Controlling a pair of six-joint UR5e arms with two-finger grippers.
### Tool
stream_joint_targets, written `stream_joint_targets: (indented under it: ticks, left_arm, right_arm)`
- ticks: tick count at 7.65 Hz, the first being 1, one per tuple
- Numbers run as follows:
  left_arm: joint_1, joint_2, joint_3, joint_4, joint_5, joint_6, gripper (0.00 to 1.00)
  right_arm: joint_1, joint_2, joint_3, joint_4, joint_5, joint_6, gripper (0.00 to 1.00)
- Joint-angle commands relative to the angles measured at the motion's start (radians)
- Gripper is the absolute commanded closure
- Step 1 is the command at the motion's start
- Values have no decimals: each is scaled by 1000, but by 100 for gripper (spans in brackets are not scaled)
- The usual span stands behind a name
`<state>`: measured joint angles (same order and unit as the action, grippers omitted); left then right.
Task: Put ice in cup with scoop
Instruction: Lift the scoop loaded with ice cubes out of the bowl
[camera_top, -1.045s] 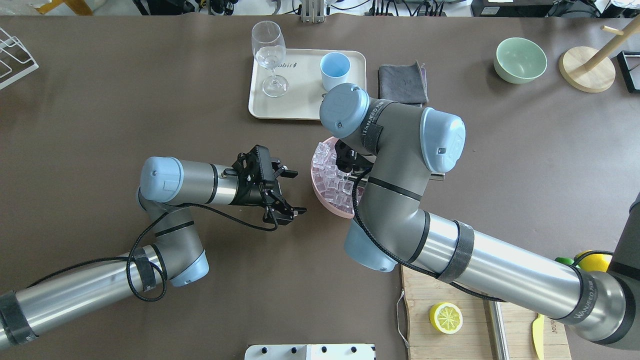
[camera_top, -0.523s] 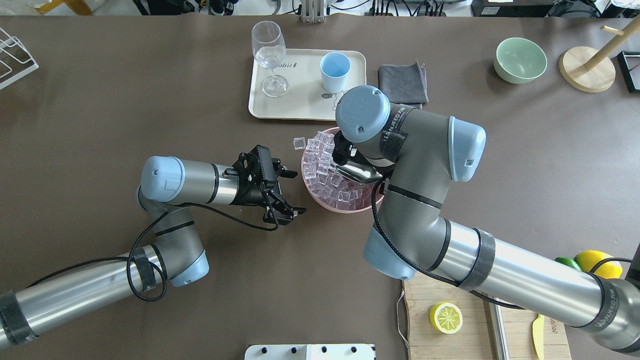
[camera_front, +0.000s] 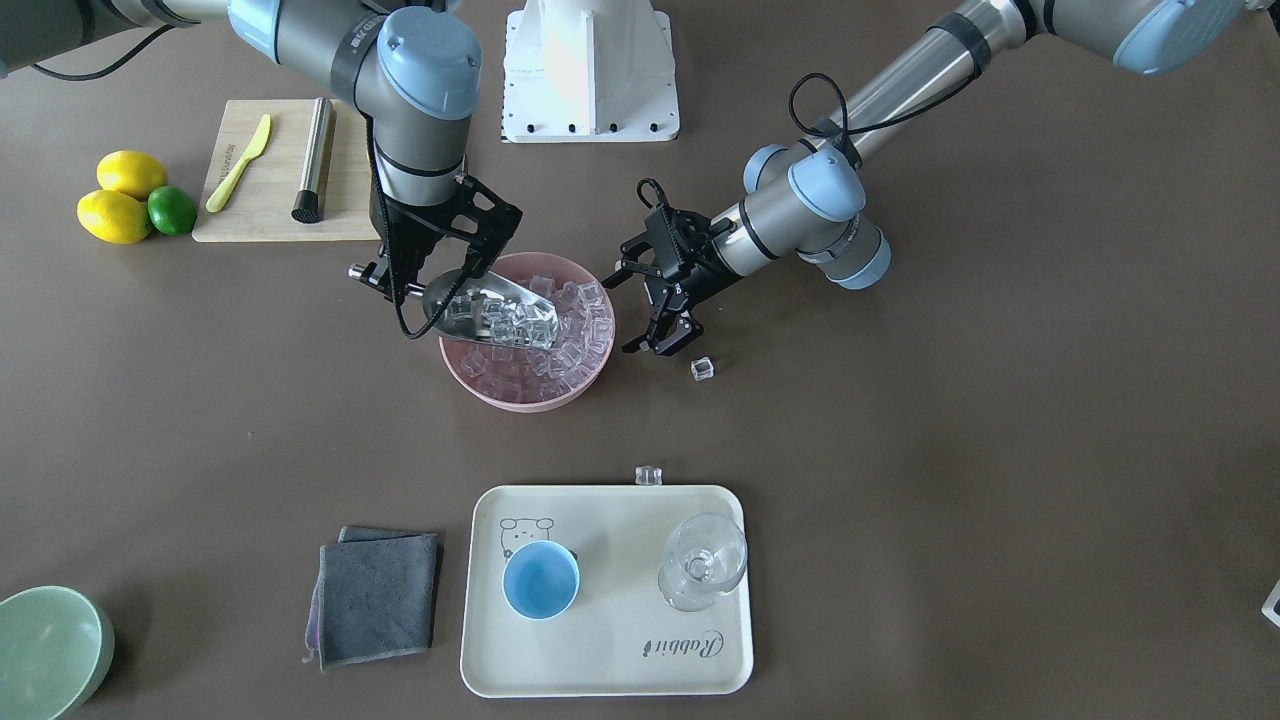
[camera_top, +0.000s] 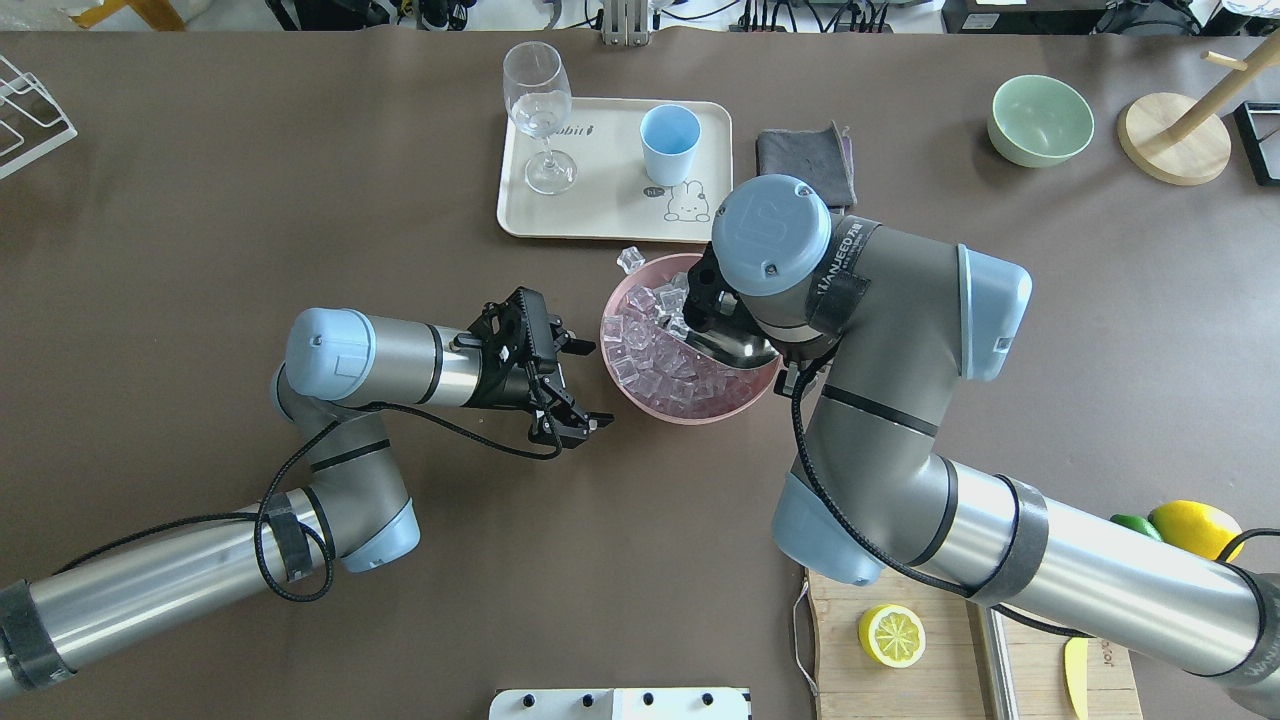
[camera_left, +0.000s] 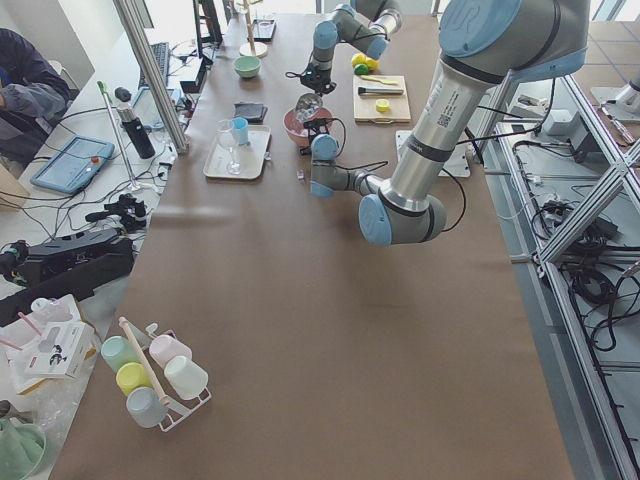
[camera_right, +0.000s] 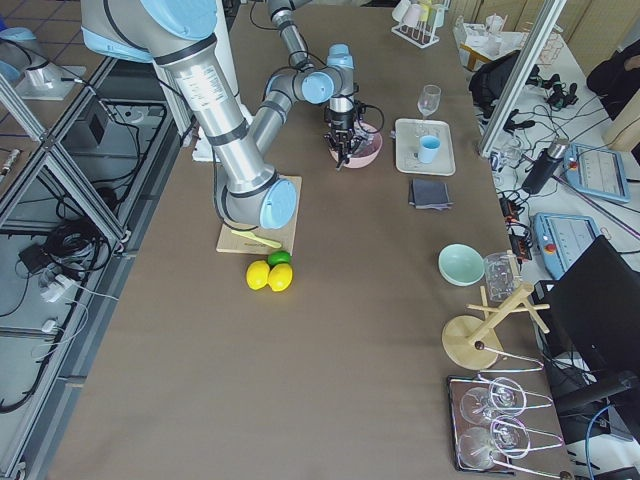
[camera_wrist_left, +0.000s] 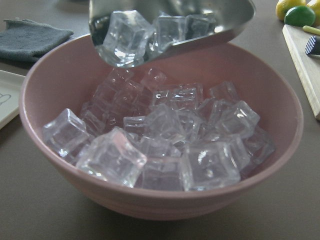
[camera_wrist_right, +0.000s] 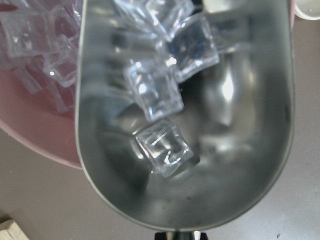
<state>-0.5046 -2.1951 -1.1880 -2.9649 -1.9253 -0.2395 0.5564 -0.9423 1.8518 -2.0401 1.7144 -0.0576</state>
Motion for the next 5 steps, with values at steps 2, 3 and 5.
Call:
stream_joint_targets:
  ticks: [2,3,5]
  left_arm:
    - [0,0,-1,4,-1,-1,2]
    - [0,0,-1,6,-1,-1,2]
    - [-3,20,-37,33,-1,-1,2]
  right_arm:
    - [92,-27,44,3,75,-13,100]
    - [130,-27,43,5,109,-11,100]
    - [219,-24,27,0,210,-17,100]
